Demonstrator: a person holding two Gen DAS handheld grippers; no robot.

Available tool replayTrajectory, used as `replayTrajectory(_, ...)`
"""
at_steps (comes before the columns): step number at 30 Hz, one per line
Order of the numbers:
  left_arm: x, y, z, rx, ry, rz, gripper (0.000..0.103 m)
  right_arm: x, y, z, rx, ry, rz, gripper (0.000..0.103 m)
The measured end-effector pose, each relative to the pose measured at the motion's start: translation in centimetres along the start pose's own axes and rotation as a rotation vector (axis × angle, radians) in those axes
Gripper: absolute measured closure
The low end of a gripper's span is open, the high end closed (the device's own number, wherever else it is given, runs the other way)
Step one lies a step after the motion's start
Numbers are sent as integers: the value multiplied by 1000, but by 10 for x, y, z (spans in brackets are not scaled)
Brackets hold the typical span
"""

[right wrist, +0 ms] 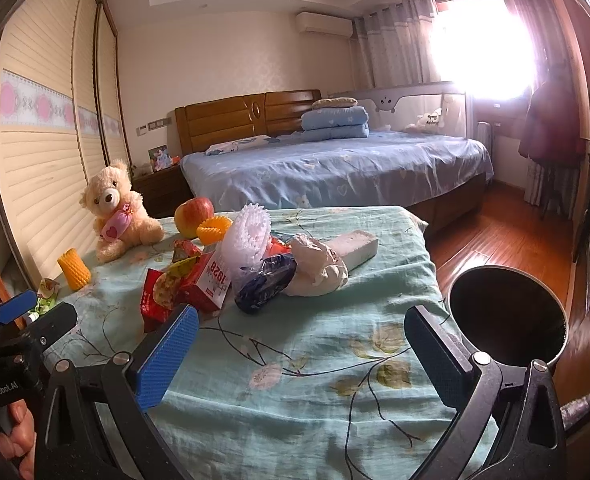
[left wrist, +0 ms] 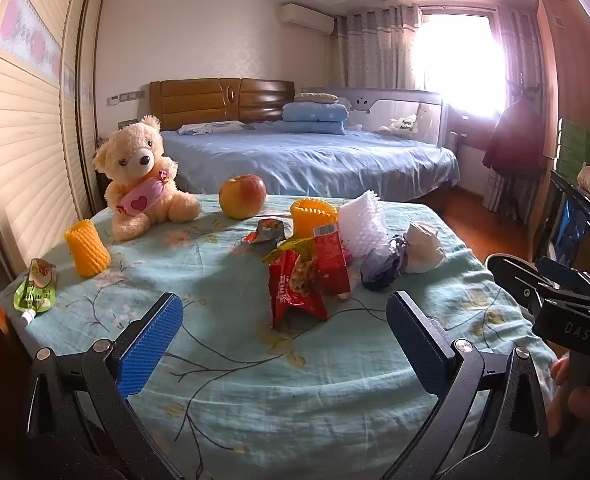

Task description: Collect trash

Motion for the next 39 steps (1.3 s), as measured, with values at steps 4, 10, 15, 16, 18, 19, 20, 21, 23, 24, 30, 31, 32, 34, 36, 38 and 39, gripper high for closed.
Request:
replayTrajectory(4, 0, -2, 0, 0, 2, -4, 0, 0, -1, 0, 1, 2, -3, 0)
replayTrajectory(10, 1, -3, 0, 2, 3, -6, 0, 1, -2, -1, 3, 4, -6, 0)
replayTrajectory(15, 2, -5, 0, 5, 4, -10, 0, 2, -3, -2, 7, 5, -8, 0)
replayTrajectory(16, 2, -5, 0, 6, 4, -10, 0, 2, -4, -2, 7, 5, -10, 0)
replayTrajectory(18, 2, -5, 0, 7, 3, -11, 0, 2, -5, -1, 8, 5, -12, 0)
replayTrajectory(19, 2, -5, 0, 7, 3, -11, 0, 2, -5, -1, 9, 5, -12, 0)
replayTrajectory(20, 2, -5, 0, 6, 3, -11, 0, 2, -6, -1, 9, 5, -13, 0)
replayTrajectory(21, 2, -5, 0, 7, 4, -10, 0, 2, -6, -1, 9, 6, -14, 0)
replayTrajectory(23, 2, -6, 1, 7, 3, -10, 0, 3, -7, -1, 8, 7, -17, 0)
replayTrajectory(24, 2, -5, 0, 7, 3, -9, 0, 3, -6, -1, 9, 7, -17, 0)
replayTrajectory(30, 2, -5, 0, 9, 6, -10, 0, 3, -8, 1, 17, 6, -11, 0)
replayTrajectory(31, 2, -5, 1, 10, 7, -11, 0, 3, -9, 0, 20, 8, -10, 0)
replayTrajectory(32, 2, -5, 1, 9, 7, -12, 0, 4, -10, 0, 20, 9, -11, 0)
replayTrajectory(34, 2, -6, 1, 11, 6, -11, 0, 4, -10, 0, 21, 10, -12, 0)
replayTrajectory(36, 2, -6, 1, 10, 6, -12, 0, 4, -11, 0, 22, 10, -14, 0)
replayTrajectory(38, 2, -6, 1, 12, 6, -11, 0, 4, -11, 0, 23, 11, -14, 0)
replayTrajectory(39, 2, -6, 1, 11, 5, -13, 0, 4, -11, 1, 23, 10, -13, 0)
Point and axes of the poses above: each gripper's, at about its wrist camera, not at the fingertips, and z roughly the way its jaws point, y to its right, x to its top, the point moved 8 cm from there along z, roughly the way its jaws point, and after that the axes turned 13 degrees about -z, right-handed, at the moved point
